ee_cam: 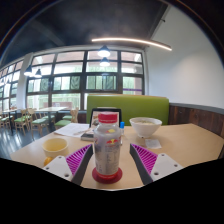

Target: Pour water

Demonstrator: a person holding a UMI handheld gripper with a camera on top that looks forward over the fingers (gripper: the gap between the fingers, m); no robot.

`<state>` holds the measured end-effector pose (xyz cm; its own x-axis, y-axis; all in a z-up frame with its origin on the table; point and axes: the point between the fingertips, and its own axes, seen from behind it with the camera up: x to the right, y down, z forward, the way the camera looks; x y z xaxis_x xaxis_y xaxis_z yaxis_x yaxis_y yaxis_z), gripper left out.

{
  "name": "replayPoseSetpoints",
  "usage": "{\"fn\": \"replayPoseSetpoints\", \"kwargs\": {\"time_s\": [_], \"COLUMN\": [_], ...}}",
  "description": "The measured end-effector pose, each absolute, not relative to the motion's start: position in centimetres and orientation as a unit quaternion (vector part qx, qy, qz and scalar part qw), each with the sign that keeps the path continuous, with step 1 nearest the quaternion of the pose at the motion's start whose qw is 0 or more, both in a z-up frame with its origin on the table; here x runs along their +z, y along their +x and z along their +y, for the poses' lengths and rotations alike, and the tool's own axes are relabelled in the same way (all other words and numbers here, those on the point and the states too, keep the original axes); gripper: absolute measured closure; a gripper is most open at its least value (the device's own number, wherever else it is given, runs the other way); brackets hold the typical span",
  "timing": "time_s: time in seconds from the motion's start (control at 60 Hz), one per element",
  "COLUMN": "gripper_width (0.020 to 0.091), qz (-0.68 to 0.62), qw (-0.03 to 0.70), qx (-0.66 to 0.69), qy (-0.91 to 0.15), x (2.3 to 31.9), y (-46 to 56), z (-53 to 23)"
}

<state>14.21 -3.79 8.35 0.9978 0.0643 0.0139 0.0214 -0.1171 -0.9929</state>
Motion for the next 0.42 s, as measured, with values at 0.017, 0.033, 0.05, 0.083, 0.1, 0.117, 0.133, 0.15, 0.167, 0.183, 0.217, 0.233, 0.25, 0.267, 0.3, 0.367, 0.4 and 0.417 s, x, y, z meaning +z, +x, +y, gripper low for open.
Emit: {"fn": "replayPoseSetpoints", "kwargs": {"time_s": [0.017,0.033,0.05,0.083,0.1,0.117,0.133,0.15,0.167,0.183,0.217,0.233,0.25,0.267,0.3,0.367,0.4,0.417], "gripper_width": [0.0267,0.0269,0.0271,0.0270,0.0272,0.0272,0.0276,0.0278,0.0281,0.0279,0.0279,0.0281,0.0279,0.0280,0.0278,0.0277,0.0277,0.0278], "qz": [-0.028,-0.028,-0.028,-0.028,-0.032,-0.035,-0.040,-0.043,-0.044,-0.042,-0.042,-0.042,-0.042,-0.042,-0.042,-0.051,-0.059,-0.064], "qw": [0.667,0.670,0.672,0.676,0.679,0.681,0.683,0.682,0.680,0.677,0.674,0.674,0.675,0.675,0.674,0.668,0.666,0.663], "qx": [0.020,0.023,0.026,0.029,0.031,0.032,0.032,0.030,0.026,0.022,0.017,0.016,0.017,0.018,0.023,0.039,0.048,0.052], "qy": [-0.744,-0.742,-0.740,-0.735,-0.733,-0.731,-0.729,-0.729,-0.731,-0.735,-0.737,-0.737,-0.736,-0.736,-0.738,-0.741,-0.742,-0.744], "x": [8.7,9.0,9.3,10.2,11.1,11.4,11.4,11.5,11.5,11.7,11.6,11.5,11.8,11.8,11.7,11.2,10.9,10.7], "y": [14.2,14.2,14.2,11.4,12.0,12.0,13.7,13.9,14.1,12.8,13.4,13.9,14.7,14.8,14.9,14.3,14.0,13.8], "z": [-4.5,-5.2,-5.9,-7.4,-7.9,-8.6,-10.1,-10.9,-11.7,-11.9,-13.4,-14.1,-15.1,-15.8,-16.9,-19.1,-20.1,-20.6]}}
